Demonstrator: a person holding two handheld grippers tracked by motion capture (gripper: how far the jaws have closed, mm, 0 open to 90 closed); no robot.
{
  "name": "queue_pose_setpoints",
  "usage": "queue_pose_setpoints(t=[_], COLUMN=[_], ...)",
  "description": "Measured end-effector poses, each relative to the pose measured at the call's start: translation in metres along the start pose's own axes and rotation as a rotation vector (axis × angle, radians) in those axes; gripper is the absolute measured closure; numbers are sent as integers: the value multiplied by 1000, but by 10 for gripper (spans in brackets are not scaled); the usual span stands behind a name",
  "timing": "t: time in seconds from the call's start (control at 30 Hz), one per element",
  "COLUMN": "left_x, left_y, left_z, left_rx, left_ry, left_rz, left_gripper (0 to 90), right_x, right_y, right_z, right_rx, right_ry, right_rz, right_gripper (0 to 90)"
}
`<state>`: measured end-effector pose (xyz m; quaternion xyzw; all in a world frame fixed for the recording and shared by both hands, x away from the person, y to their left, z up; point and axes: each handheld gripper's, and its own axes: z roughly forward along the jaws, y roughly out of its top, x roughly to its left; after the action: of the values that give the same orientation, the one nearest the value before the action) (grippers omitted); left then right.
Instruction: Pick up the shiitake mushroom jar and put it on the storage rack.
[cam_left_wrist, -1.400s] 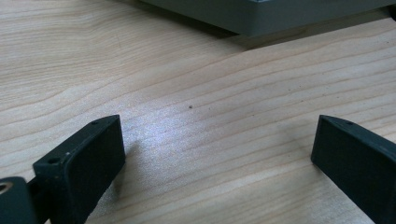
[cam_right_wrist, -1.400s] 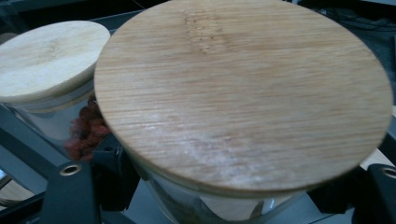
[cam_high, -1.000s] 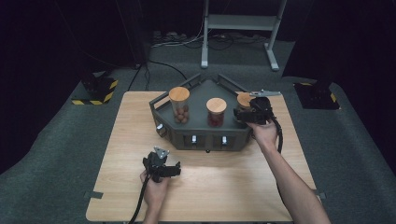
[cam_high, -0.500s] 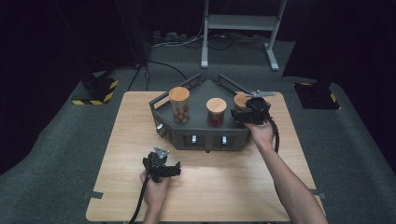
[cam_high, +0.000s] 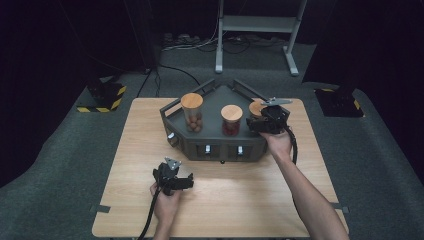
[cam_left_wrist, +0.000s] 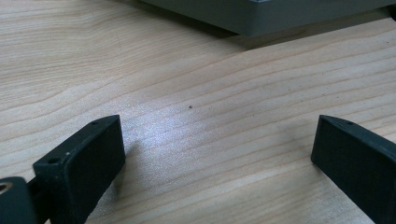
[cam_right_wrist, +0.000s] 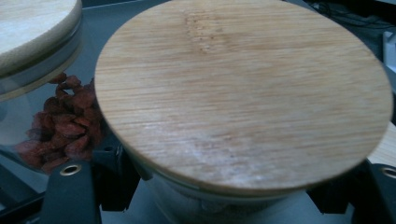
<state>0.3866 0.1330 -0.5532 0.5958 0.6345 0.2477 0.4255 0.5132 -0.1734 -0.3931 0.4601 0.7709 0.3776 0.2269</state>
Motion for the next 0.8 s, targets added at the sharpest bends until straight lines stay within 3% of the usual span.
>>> queue_pose_setpoints(t=[0.8], left_x=[0], left_y=[0], left_z=[0], left_rx=[0], left_ry=[0], left_rz=[0], left_gripper=[27], right_x=[-6], right_y=[-3], right_z=[4], right_rx=[-11], right_ry=[28], right_rz=[4], right_gripper=[251])
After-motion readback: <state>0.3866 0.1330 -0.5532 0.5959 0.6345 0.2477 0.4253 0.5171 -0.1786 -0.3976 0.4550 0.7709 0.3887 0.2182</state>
